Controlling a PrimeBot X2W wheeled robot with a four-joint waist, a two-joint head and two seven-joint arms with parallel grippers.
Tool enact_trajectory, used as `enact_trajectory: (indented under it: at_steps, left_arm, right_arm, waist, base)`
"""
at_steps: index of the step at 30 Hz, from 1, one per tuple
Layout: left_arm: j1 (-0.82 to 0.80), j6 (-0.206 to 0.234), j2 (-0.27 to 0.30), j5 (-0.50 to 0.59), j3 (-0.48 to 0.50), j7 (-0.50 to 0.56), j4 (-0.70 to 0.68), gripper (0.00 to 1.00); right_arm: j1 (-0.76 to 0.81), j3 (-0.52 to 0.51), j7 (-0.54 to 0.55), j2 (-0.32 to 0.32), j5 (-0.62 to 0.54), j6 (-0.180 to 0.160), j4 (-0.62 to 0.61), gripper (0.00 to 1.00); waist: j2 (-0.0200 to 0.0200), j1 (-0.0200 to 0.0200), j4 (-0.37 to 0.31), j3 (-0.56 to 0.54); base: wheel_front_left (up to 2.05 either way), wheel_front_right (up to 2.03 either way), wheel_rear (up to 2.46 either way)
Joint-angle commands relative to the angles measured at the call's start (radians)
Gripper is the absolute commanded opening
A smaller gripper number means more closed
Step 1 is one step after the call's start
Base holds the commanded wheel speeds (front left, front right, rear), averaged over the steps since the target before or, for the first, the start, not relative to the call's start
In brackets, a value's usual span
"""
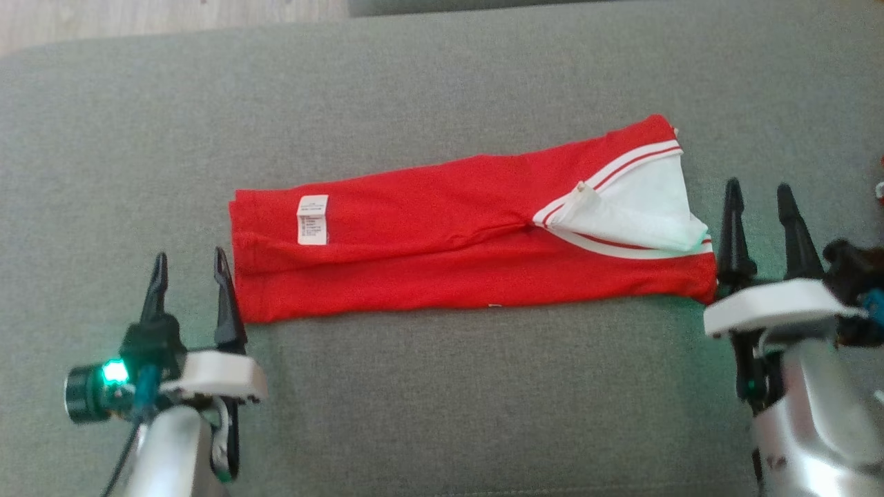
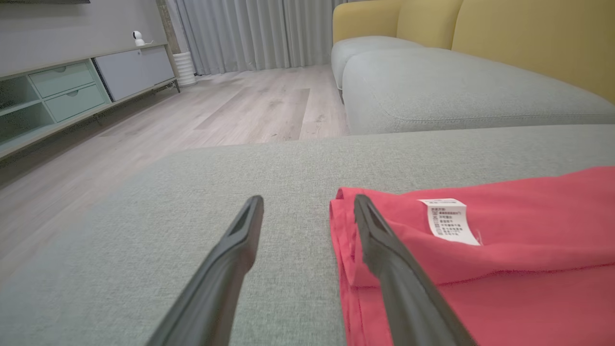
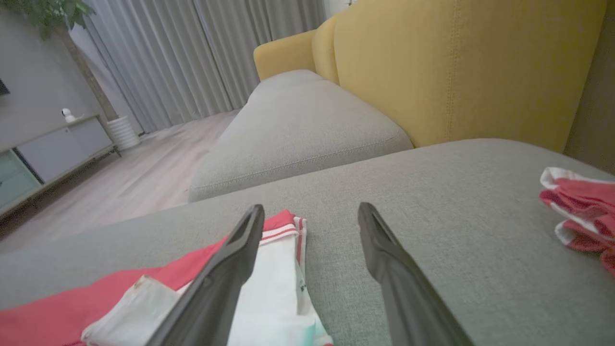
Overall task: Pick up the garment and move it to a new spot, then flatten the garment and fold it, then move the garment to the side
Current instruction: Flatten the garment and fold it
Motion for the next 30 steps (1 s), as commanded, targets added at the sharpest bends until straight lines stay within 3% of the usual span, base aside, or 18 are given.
enact_trajectory:
  at_steps: [1, 4, 17, 25, 30]
  left_arm:
    - [0.022, 0.012, 0.004, 0.015, 0.046, -0.005, -0.064, 1.0]
    - [0.076, 0.023, -0.021, 0.026, 0.06, -0.005, -0.115, 1.0]
    - [0.243, 0.0, -0.058, 0.033, 0.028, -0.005, -0.208, 1.0]
    - [0.226, -0.004, -0.06, 0.018, -0.032, -0.005, -0.197, 1.0]
    - [0.205, -0.003, -0.06, -0.016, -0.049, -0.005, -0.192, 1.0]
  right_arm:
    - [0.031, 0.009, -0.011, 0.017, -0.061, -0.001, -0.056, 1.0]
    - [0.07, 0.015, -0.011, 0.021, -0.119, -0.001, -0.083, 1.0]
    - [0.148, 0.044, -0.011, 0.022, -0.071, -0.001, -0.013, 1.0]
    - [0.009, 0.037, -0.011, 0.022, -0.106, -0.001, 0.138, 1.0]
    - [-0.106, -0.034, -0.006, 0.022, -0.166, -0.001, 0.283, 1.0]
  waist:
    - [-0.0001, 0.0001, 0.009, -0.022]
    - [-0.0001, 0.0001, 0.017, -0.047]
    - [-0.0001, 0.0001, 0.034, -0.107]
    - [-0.0001, 0.0001, 0.06, -0.057]
    - [-0.0001, 0.0001, 0.088, -0.019]
  base:
    - [0.0, 0.0, 0.0]
    - [0.0, 0.0, 0.0]
    - [0.0, 0.0, 0.0]
    - [0.0, 0.0, 0.0]
    - [0.0, 0.0, 0.0]
